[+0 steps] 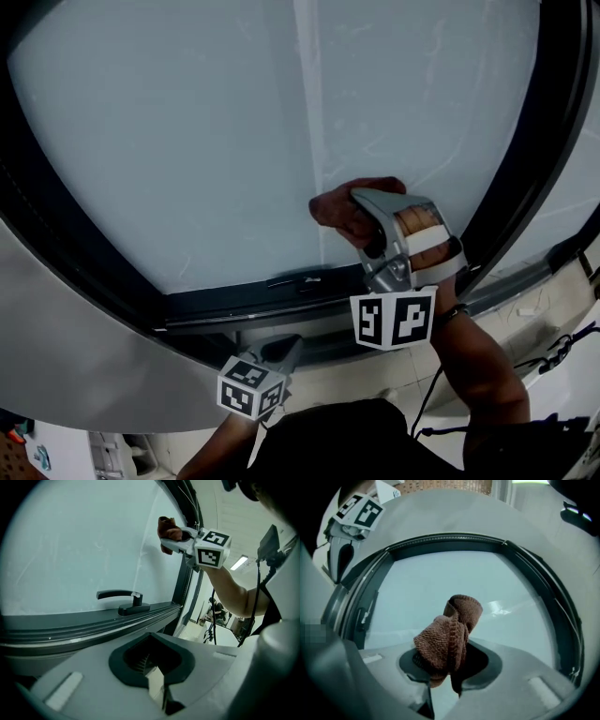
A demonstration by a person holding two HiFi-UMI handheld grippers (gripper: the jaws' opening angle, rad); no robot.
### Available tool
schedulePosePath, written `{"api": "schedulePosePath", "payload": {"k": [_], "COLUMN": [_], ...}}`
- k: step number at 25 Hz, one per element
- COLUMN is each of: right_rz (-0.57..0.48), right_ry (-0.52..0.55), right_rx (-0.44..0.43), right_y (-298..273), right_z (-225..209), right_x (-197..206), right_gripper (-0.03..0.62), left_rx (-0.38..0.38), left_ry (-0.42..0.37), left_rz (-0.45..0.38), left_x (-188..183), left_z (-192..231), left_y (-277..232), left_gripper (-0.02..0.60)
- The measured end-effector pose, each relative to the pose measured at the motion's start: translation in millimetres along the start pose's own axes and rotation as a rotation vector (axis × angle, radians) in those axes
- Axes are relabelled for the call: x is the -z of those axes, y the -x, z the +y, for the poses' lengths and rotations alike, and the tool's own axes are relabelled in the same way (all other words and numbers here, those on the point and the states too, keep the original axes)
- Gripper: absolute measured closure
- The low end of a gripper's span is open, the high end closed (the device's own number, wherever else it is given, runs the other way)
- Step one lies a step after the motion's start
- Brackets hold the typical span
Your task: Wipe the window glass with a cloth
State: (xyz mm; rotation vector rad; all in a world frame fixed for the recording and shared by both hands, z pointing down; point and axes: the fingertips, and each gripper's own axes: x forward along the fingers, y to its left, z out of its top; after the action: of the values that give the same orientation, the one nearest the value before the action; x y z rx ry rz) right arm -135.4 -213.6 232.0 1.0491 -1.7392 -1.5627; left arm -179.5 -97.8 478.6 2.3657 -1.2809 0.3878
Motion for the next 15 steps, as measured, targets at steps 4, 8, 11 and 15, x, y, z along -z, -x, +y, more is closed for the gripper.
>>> {"api": "schedulePosePath", "payload": {"k": [4, 8, 11, 15], "right_rz": [-0.005, -0.012, -0.006, 0.021], "right_ry": [0.01, 0.036, 0.049, 0.057], "right_rx": [0.122, 0.198, 0.232, 0.25], "right_y": [-16, -30, -39, -55], "right_z": [-50, -89, -106, -109], "right_x": [-11, -24, -29, -28], "right_gripper": [0.494, 0.494, 0.494, 0.494], "left_rx": [-0.005, -0.016, -0.026, -0.028], "left_ry": [-0.001, 0.011, 0.02, 0.019], "left_rz": [-0.018, -0.026, -0.036, -0.054], "left_x": [-3, -1, 0, -2], "left_z": [2, 5, 9, 9], "left_y": [4, 11, 15, 16], "left_gripper": [0.565, 0.565, 0.565, 0.565]}}
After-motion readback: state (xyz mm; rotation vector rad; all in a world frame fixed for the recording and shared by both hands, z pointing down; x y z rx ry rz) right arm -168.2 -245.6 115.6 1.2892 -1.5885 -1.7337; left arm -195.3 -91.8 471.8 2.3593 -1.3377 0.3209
